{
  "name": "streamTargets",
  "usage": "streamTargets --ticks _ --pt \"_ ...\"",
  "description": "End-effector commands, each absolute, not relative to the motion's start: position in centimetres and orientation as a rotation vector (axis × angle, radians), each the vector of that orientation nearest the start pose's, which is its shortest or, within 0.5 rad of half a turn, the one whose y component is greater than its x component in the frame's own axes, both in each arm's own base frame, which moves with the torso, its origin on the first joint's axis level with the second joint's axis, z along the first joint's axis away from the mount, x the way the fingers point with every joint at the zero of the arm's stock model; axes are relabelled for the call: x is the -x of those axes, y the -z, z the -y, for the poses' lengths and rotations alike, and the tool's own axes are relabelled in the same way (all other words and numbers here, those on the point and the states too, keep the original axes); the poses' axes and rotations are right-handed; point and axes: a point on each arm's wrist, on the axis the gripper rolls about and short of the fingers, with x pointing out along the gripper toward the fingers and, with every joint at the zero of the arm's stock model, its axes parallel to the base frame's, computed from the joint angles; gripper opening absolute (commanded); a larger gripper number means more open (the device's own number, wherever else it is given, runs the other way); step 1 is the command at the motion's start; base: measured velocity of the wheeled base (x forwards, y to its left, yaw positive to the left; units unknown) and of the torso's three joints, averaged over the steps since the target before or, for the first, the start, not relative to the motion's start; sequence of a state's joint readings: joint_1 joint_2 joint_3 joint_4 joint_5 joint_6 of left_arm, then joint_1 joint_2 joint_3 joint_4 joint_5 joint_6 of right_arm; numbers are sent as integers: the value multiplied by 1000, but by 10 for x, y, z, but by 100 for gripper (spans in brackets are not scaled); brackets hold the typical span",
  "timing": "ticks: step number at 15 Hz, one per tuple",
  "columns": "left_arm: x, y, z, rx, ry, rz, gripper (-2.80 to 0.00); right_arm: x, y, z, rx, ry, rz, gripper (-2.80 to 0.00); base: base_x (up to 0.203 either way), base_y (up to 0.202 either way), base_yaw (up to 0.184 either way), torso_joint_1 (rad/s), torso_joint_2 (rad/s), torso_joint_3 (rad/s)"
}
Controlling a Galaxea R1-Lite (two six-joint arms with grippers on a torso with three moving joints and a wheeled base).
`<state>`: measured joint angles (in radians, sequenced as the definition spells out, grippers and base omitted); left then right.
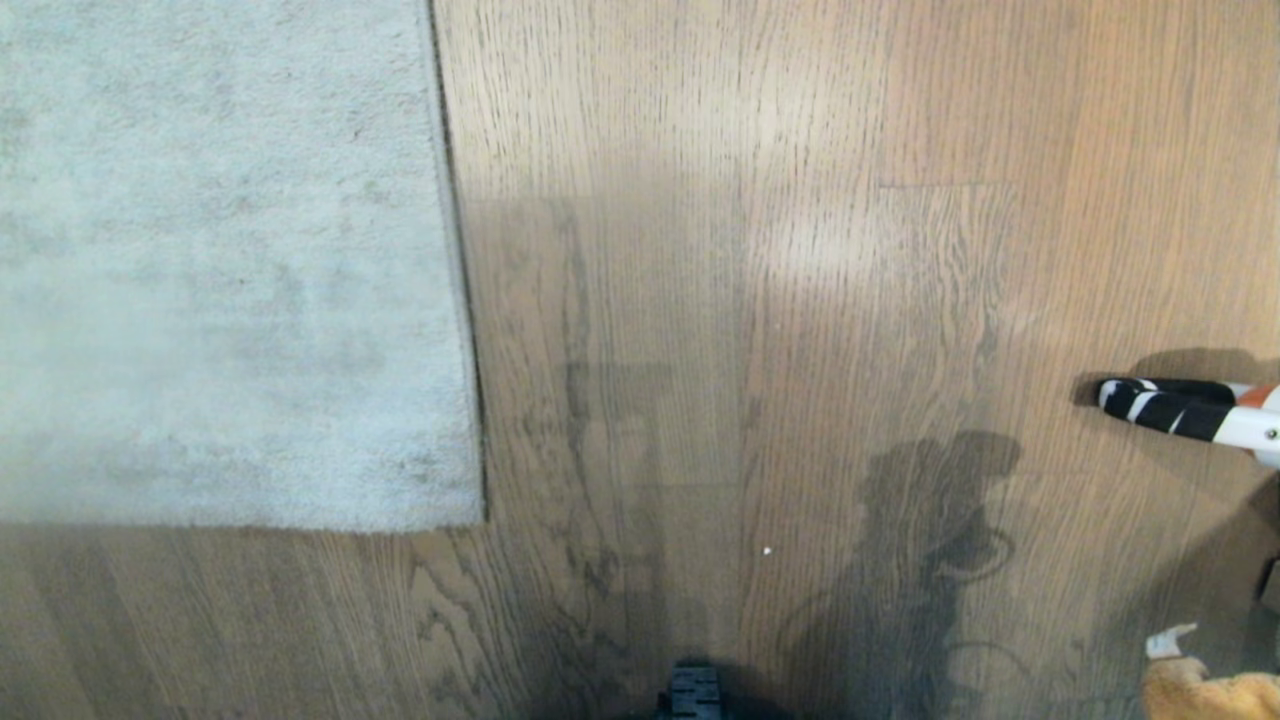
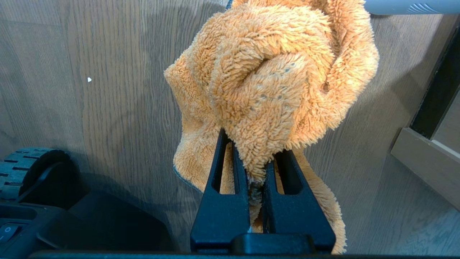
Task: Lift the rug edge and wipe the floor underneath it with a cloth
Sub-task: Lift up the carpet
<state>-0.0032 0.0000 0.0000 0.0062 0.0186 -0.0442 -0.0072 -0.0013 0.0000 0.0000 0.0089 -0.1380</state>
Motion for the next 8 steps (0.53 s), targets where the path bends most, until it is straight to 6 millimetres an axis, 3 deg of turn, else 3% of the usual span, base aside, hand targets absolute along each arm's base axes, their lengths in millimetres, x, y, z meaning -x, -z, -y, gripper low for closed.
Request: streamTargets --ticks 1,8 --pt "23 -75 0 43 -15 -6 -280 23 -75 0 139 -2 0 -280 0 0 0 0 0 0" --pt "23 -75 -1 45 -17 -6 -280 23 -75 0 138 -3 0 -280 0 0 0 0 0 0"
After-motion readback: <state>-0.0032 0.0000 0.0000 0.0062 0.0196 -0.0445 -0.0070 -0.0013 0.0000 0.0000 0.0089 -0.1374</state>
